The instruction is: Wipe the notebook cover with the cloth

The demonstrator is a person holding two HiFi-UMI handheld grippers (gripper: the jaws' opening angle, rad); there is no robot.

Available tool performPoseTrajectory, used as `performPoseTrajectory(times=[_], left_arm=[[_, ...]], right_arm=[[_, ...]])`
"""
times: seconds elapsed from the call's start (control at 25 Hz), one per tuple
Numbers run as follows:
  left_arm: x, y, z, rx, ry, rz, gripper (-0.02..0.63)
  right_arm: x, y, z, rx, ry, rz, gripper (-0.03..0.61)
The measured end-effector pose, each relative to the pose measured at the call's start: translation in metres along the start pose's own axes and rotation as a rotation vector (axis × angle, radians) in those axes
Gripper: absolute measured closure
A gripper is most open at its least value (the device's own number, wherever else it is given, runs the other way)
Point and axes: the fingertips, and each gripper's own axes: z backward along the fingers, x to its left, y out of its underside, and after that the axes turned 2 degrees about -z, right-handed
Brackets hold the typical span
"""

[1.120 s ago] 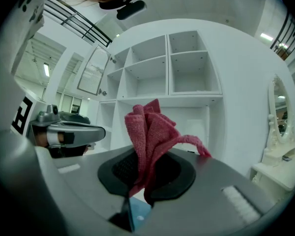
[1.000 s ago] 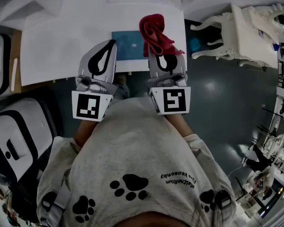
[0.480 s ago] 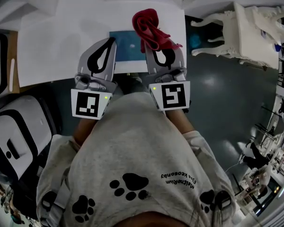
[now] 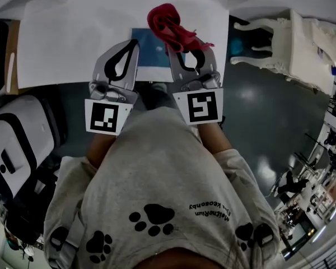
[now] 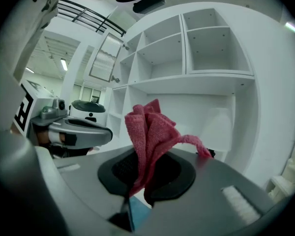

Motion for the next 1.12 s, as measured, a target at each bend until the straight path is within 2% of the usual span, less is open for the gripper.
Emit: performPoseTrajectory(times=[0.32, 0.6, 0.92, 1.12], left_arm=[[0.008, 0.023, -0.002, 0.025, -0.015, 0.012, 0.618], [0.018, 0.048, -0.003, 0.063, -0.026, 0.024, 0.618], [0.030, 0.075, -0.015, 0.091, -0.028, 0.037, 0.618], [0.032, 0.093, -0.019, 0.121, -0.022, 0.059, 0.617]], right_arm=[[0.014, 0.029, -0.024, 0.079, -0.110, 0.023, 0.528], [0.026, 0.064, -0.047, 0.167, -0.220, 0.098, 0.528], [0.034, 0.097, -0.072, 0.249, -0.297, 0.146, 0.528], [0.037, 0.126, -0.080, 0.355, -0.343, 0.166, 0.528]])
